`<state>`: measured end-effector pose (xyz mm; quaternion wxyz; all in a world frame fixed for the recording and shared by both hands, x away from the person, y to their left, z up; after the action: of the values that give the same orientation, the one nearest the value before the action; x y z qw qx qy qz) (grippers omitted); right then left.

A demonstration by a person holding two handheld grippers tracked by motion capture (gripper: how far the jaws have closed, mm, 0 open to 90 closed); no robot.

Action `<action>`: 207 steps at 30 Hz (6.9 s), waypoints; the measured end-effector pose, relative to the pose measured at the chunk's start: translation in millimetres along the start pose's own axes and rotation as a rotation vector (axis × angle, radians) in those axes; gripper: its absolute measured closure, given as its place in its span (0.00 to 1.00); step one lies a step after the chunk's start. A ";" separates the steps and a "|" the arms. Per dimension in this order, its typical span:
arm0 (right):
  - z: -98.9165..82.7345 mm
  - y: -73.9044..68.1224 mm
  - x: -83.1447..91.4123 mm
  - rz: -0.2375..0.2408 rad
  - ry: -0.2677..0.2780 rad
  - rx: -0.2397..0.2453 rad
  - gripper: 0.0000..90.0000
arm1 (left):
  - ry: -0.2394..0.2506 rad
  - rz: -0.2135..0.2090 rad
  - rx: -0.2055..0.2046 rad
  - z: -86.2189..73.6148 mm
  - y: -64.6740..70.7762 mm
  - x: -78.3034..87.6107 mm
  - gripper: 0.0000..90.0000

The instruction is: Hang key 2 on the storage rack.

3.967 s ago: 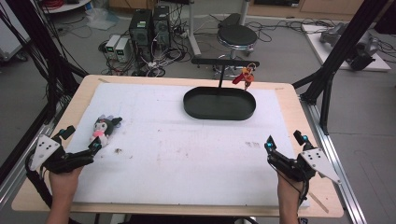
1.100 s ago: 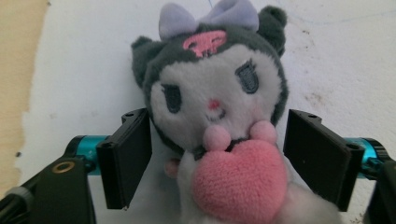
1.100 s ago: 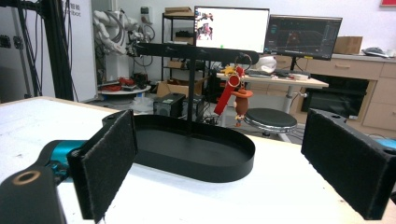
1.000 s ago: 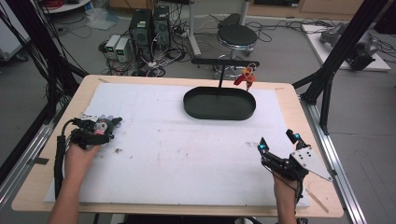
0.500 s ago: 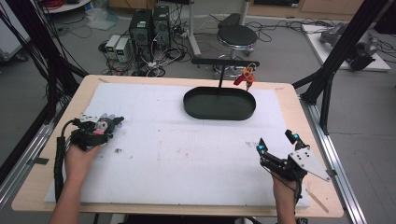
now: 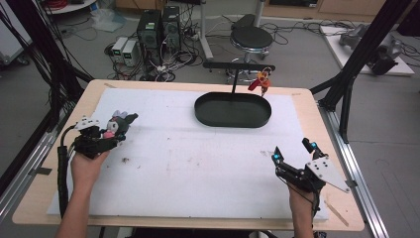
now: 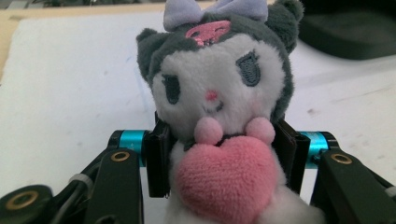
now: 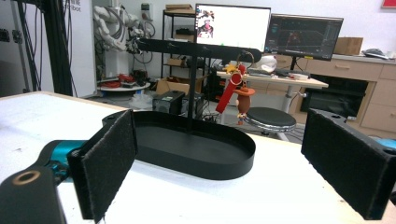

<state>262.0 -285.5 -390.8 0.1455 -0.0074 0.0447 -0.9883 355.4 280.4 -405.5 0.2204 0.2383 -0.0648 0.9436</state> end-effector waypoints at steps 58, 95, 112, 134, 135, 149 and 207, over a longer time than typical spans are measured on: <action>-2.6 -11.4 -2.6 0.045 0.001 0.021 0.11 | 0.308 -0.082 -0.184 137.2 150.7 -71.7 0.55; -3.9 -13.1 -3.6 0.063 -0.003 0.010 0.11 | 0.307 -0.050 -0.089 163.3 165.6 -142.3 0.55; -3.3 -11.5 -3.0 0.062 0.001 0.010 0.11 | 0.293 0.026 -0.110 173.1 165.6 -154.4 0.55; -3.6 -10.2 -2.9 0.060 0.000 0.012 0.11 | 0.276 0.043 -0.099 182.9 152.9 -167.4 0.55; -3.8 -10.1 -2.8 0.057 -0.001 0.010 0.11 | 0.271 0.046 -0.101 182.3 152.1 -168.0 0.55; -3.9 -10.2 -2.3 0.058 -0.001 0.010 0.11 | 0.263 0.055 -0.118 172.7 141.0 -170.0 0.54; -7.7 -11.4 -4.5 0.058 -0.018 0.013 0.11 | 0.179 0.092 -0.073 166.3 126.5 -189.6 0.37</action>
<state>262.8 -272.7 -397.5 0.1746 -0.0140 0.0369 -0.9839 518.5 56.4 -352.3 0.1902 0.1415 -0.0898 0.9673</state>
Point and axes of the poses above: each handheld gripper's, and its own axes: x roughly backward along the jaws, z roughly out of its top, y roughly to its right, the point moved 2 cm from there along -x, roughly forward along the jaws, and after that the axes turned 9 degrees about -x, right-handed, at the moved point
